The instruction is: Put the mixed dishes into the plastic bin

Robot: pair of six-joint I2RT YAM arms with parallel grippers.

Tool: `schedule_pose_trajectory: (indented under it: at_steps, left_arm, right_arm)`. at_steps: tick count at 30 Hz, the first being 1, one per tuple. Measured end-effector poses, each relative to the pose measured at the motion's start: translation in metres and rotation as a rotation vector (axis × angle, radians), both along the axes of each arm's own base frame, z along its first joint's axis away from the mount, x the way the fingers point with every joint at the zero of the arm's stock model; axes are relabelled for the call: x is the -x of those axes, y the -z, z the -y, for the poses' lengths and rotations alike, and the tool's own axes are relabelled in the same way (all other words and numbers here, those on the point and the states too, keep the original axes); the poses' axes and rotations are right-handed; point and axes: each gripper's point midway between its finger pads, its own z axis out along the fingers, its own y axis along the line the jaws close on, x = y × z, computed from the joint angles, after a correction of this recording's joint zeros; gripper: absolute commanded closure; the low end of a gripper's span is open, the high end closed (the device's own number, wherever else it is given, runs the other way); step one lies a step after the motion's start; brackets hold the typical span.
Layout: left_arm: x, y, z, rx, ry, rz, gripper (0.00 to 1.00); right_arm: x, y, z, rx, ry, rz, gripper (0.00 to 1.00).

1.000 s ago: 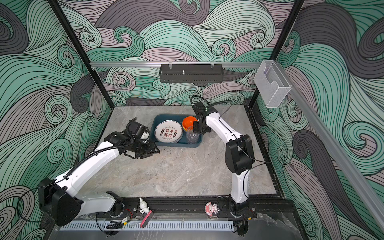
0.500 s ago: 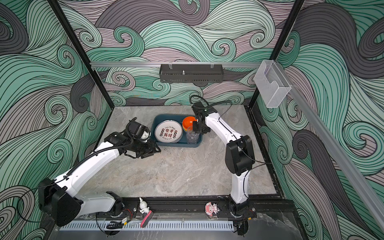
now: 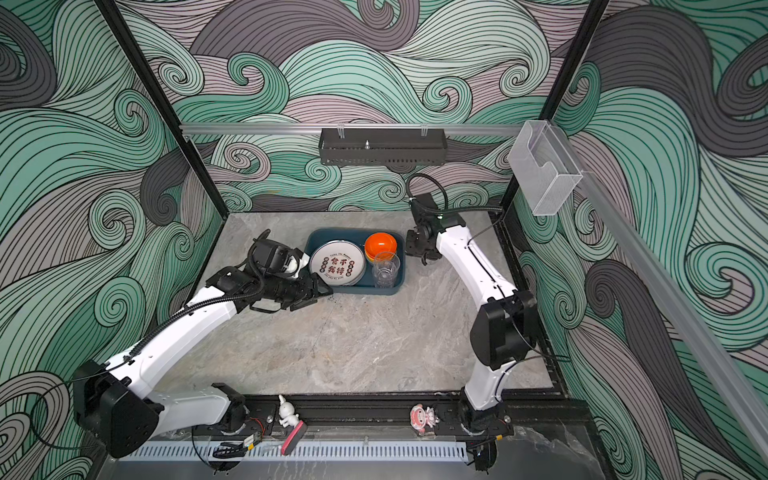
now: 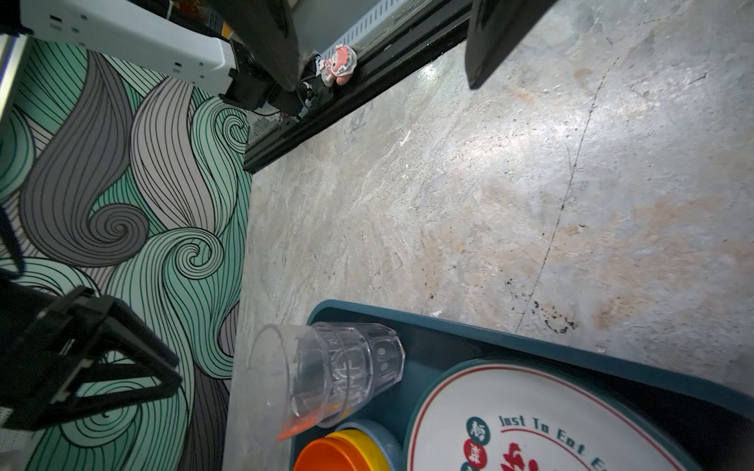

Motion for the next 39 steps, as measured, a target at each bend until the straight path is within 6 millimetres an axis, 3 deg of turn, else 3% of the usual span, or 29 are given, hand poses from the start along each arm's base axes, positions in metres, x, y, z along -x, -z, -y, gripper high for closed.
schedule_pose_trajectory:
  at_steps: [8,16,26,33,39]
  left_arm:
    - [0.002,0.003,0.02,0.011,0.076,0.008,0.33]
    - [0.006,0.01,0.036,-0.008,0.135,0.003,0.33]
    - [0.007,0.019,0.04,-0.032,0.146,-0.01,0.34]
    - [0.008,0.019,0.04,-0.036,0.151,-0.007,0.36]
    - [0.008,0.019,0.04,-0.038,0.15,-0.008,0.36]
  right_arm:
    - [-0.005,0.026,0.044,-0.055,0.155,-0.054,0.47]
    - [-0.014,0.053,0.069,-0.091,0.25,-0.096,0.48]
    - [-0.028,0.079,0.074,-0.172,0.292,-0.135,0.52]
    - [-0.035,0.104,0.073,-0.192,0.304,-0.186,0.58]
    - [-0.038,0.114,0.07,-0.204,0.3,-0.205,0.67]
